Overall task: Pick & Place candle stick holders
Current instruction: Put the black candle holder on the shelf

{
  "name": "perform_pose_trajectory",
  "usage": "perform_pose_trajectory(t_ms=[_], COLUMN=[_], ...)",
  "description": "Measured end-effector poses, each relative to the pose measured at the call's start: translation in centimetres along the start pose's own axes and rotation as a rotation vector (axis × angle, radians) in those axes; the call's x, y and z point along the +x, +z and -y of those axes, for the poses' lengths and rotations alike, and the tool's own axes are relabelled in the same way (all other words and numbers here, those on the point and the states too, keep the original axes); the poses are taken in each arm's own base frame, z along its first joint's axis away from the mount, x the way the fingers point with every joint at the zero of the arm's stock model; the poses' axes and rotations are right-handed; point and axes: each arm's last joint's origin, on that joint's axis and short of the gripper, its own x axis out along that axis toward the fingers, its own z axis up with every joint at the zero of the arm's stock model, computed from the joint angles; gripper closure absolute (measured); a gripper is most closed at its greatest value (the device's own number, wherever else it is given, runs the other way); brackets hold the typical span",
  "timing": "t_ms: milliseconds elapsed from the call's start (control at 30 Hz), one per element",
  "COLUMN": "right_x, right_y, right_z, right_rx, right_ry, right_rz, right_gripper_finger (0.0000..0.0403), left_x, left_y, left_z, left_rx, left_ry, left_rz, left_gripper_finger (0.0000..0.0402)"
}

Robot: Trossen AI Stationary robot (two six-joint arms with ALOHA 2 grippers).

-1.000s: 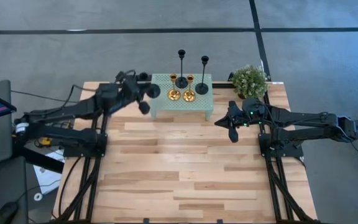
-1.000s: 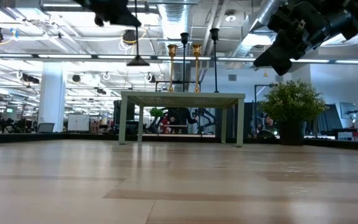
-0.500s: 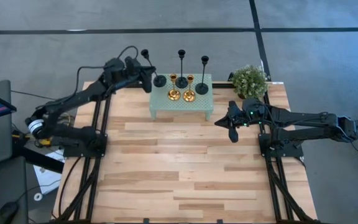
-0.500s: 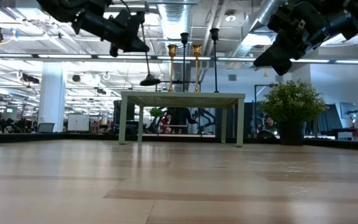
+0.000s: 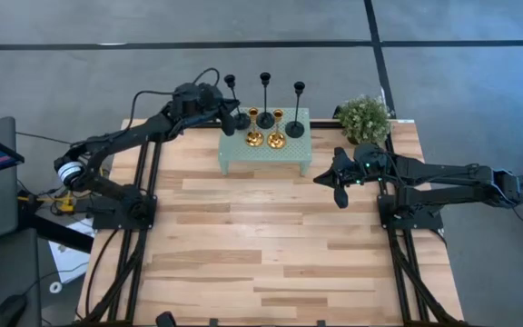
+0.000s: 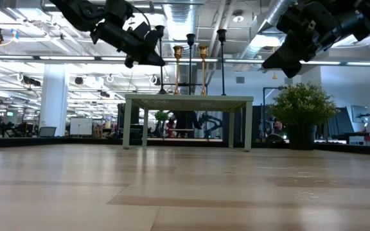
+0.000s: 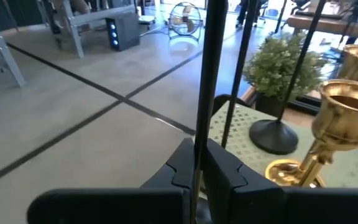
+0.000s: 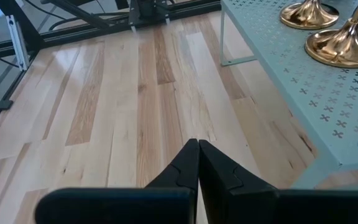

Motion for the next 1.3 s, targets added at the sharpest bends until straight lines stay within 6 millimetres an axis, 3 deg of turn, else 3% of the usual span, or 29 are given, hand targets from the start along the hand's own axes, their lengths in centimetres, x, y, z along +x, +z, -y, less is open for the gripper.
perform_pose_trajectory(t_ms=[1300], right_x=[0.0], right_y=[0.0], right_z=[0.0], right_rx=[-0.016], right_ry=[0.002], right_rz=[0.0], right_gripper_finger=[0.0403], left_x=[-0.09], left_y=[-0.52], left_z=[-0.1], left_rx=[-0.021], left_ry=[0.044], left_rz=[-0.061], left_gripper_finger=[0.0388])
